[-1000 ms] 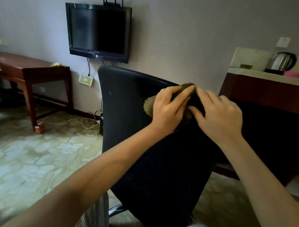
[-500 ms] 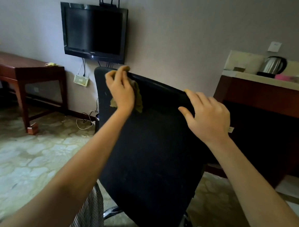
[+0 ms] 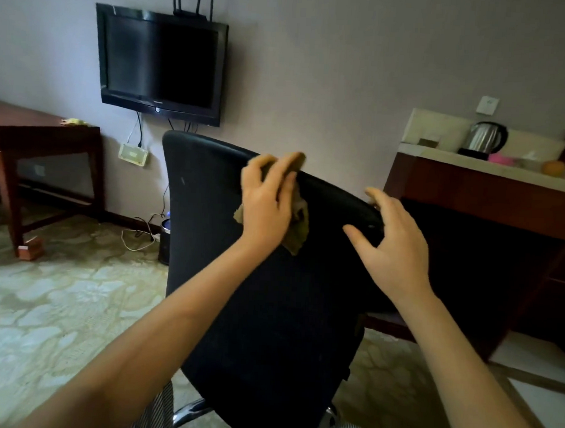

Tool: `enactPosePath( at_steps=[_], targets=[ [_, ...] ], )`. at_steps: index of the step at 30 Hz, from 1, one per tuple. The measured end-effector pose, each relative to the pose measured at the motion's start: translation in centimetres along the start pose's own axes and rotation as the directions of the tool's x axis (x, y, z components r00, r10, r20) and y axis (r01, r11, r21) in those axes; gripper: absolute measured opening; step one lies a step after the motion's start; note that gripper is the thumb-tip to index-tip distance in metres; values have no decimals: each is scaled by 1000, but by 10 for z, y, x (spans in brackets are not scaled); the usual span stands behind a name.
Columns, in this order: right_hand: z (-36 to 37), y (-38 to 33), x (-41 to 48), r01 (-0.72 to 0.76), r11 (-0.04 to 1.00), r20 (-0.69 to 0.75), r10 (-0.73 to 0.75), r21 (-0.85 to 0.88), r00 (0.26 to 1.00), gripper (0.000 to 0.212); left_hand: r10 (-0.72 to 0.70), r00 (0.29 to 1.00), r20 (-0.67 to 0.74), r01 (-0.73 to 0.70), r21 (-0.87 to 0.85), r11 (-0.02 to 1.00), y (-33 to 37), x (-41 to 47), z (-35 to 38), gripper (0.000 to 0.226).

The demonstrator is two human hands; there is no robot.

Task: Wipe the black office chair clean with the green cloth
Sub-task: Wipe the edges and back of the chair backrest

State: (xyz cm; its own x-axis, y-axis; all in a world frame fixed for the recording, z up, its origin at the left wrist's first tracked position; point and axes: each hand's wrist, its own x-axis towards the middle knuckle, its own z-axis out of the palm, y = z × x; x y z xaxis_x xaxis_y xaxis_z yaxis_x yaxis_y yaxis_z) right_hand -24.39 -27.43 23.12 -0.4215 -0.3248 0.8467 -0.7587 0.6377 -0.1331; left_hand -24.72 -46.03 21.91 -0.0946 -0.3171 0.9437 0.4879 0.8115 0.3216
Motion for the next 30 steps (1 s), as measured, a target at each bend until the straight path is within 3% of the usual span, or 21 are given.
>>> enactPosePath(
  at_steps=[2, 4, 7, 10, 12, 16, 17, 18, 22, 24, 27, 30],
  targets=[
    [2, 5, -12, -100, 979, 32, 96, 176, 995, 47, -193, 980, -52, 190, -64, 980, 10, 2, 3, 38],
    [4, 6, -18, -149, 940, 56, 139, 308, 989, 46, -207, 977, -54, 203, -71, 977, 23, -3, 8, 38],
    [1, 7, -15, -195, 908, 93, 173, 372, 981, 46, -12, 1000, 23, 14, -59, 998, 40, -18, 17, 31],
    [-7, 13, -17, -231, 852, 177, 166, 470, 970, 62, 291, 953, 78, -292, -8, 956, 54, -38, 37, 27],
    [-13, 17, -20, -298, 736, 256, 174, 608, 951, 75, 464, 878, 120, -467, -3, 884, 54, -45, 45, 29],
    [-20, 27, -28, -377, 575, 335, 182, 726, 924, 76, 771, 548, 323, -778, -141, 612, 34, -37, 38, 35],
    [-20, 27, -29, -394, 535, 340, 202, 747, 918, 77, 786, 516, 339, -795, -153, 588, 29, -33, 35, 35],
    [-20, 27, -29, -400, 505, 338, 214, 765, 916, 78, 771, 545, 330, -784, -125, 608, 28, -32, 35, 36],
    [-18, 25, -30, -395, 494, 335, 208, 775, 919, 75, 521, 843, 132, -521, -39, 853, 52, -40, 46, 36],
    [-17, 29, -30, -398, 484, 348, 194, 779, 917, 75, 440, 898, 22, -439, -48, 897, 65, -46, 56, 30],
    [-18, 32, -31, -414, 404, 374, 177, 816, 910, 74, 531, 845, 56, -528, -57, 847, 63, -49, 57, 29],
    [-21, 38, -30, -446, 332, 398, 205, 831, 894, 67, 720, 673, 169, -713, -111, 692, 43, -53, 56, 33]
  ],
)
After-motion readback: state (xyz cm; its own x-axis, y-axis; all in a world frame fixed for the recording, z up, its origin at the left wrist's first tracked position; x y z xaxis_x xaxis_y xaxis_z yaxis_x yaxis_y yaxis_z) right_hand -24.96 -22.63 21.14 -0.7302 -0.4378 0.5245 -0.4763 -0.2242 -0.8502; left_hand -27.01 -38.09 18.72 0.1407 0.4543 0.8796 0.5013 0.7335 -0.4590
